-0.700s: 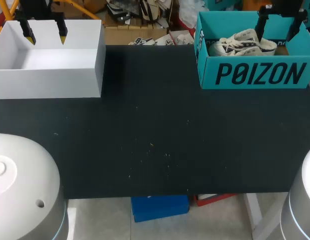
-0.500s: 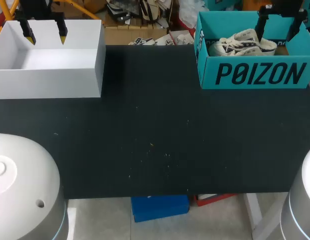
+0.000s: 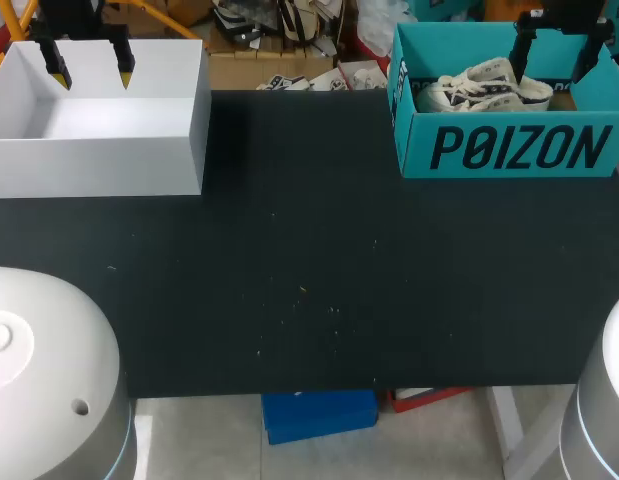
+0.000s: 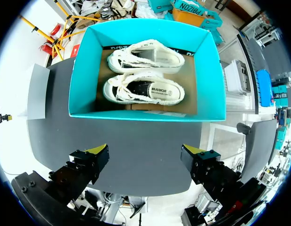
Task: Take the shoe out of the shoebox, open the shoe tongue, remove and reinsert the insole, then place the shoe into the shoebox
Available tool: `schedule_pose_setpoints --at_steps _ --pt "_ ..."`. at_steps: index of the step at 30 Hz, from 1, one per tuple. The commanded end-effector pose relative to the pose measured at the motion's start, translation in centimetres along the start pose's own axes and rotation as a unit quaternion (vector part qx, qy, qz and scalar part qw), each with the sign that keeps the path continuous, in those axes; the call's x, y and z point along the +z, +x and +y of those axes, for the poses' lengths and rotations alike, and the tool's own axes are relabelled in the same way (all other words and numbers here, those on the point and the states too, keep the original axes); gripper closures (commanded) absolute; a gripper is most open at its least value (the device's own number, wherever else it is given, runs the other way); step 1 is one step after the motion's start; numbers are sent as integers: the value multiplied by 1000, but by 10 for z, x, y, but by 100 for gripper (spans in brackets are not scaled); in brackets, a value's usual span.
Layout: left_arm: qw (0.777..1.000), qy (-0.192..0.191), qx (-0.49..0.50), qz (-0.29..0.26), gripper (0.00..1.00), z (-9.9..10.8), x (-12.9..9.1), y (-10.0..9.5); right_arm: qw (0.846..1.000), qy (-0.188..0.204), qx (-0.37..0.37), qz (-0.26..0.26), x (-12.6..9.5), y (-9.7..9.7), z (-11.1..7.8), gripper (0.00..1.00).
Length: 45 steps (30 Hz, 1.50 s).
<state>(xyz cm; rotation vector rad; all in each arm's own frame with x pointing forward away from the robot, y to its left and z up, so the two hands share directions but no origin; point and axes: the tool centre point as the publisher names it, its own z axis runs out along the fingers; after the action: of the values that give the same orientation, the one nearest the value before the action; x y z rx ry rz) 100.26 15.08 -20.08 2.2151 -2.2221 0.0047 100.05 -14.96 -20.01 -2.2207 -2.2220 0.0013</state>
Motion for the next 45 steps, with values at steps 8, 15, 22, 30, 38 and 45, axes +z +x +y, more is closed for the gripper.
schedule_pose_setpoints --at_steps 8,15,22,30,38,45 --pt "1000 -1 -1 -2 0 1 -1 1 1000 0 0 0 0 0 0 0" --pt "1000 -1 -1 -2 0 1 -1 1 1000 0 0 0 0 0 0 0" --pt "1000 -1 -1 -2 0 1 -1 1 1000 0 0 0 0 0 0 0" --pt "1000 -1 -1 -2 0 1 -1 1 1000 0 0 0 0 0 0 0" --pt "1000 -1 -1 -2 0 1 -1 1 1000 0 0 0 0 0 0 0" --pt "1000 -1 -1 -2 0 1 -1 1 1000 0 0 0 0 0 0 100"
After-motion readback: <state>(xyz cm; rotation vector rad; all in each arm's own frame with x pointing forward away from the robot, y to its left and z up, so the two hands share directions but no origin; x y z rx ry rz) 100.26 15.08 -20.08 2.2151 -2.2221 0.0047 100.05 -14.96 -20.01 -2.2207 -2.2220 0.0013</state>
